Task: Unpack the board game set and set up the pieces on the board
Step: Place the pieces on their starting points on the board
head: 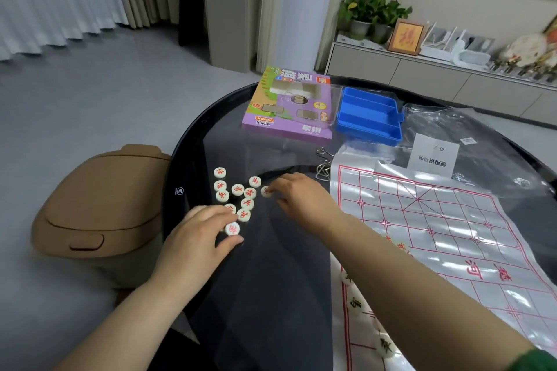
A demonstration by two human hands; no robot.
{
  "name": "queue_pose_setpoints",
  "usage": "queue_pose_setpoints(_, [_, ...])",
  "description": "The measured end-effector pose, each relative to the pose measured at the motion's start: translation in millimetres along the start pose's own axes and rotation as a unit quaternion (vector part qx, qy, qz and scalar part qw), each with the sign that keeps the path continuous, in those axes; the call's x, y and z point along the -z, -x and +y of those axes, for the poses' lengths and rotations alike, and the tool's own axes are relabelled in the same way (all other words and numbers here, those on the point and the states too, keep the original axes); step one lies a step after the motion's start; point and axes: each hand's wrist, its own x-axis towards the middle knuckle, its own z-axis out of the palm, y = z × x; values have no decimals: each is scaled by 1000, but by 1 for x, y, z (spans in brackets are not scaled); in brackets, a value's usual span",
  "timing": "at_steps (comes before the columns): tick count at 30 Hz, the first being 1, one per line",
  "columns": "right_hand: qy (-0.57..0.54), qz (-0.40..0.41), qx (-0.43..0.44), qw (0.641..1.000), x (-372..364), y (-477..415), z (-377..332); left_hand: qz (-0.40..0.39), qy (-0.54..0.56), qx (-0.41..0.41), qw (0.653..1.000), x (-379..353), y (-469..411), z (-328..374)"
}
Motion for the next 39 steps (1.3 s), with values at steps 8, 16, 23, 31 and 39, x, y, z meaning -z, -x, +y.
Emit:
queue_pose_setpoints(8, [-12,26,7,1000,-2,-3,-10,-27,13,-21,999,9,3,-5])
queue_pose_setpoints(16, [-31,48,-19,998,16,4,-1,-26,2,-68,997,4,-2,-10])
queue_pose_setpoints(23, [-39,-7,-63,997,28,25,23,-41,-31,-129,990,3,-8,0])
queue_pose_setpoints(31, [12,-5,-17,1000,19,28,16,-54,-19,-133,990,2,-4,2])
queue_pose_setpoints(39, [81,-10,15,997,12,22,13,-53,-68,-166,982,4,-6,8])
